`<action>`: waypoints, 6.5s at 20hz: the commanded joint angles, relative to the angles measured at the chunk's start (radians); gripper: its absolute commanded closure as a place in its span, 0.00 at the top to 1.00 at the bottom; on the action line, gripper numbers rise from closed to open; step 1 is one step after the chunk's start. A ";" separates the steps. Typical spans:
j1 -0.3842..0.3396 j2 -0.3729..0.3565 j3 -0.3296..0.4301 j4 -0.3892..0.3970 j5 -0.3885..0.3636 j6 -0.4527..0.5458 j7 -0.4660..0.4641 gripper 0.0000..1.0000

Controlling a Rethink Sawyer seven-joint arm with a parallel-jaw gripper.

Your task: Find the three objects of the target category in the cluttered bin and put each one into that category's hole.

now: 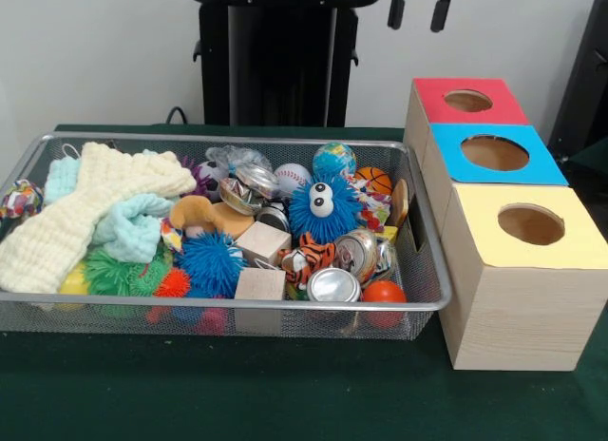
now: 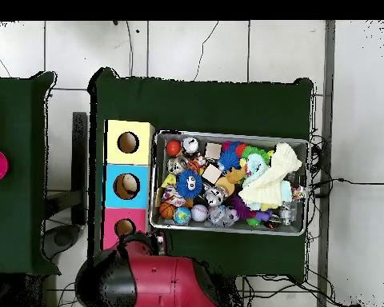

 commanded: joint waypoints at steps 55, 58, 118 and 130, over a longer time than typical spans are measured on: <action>-0.252 0.341 0.008 -0.355 0.015 -0.105 0.168 1.00; -0.280 0.368 0.021 -0.366 -0.005 -0.140 0.141 1.00; -0.509 0.517 0.248 -0.318 -0.075 -0.430 0.167 1.00; -0.524 0.538 0.259 -0.324 -0.091 -0.458 0.163 1.00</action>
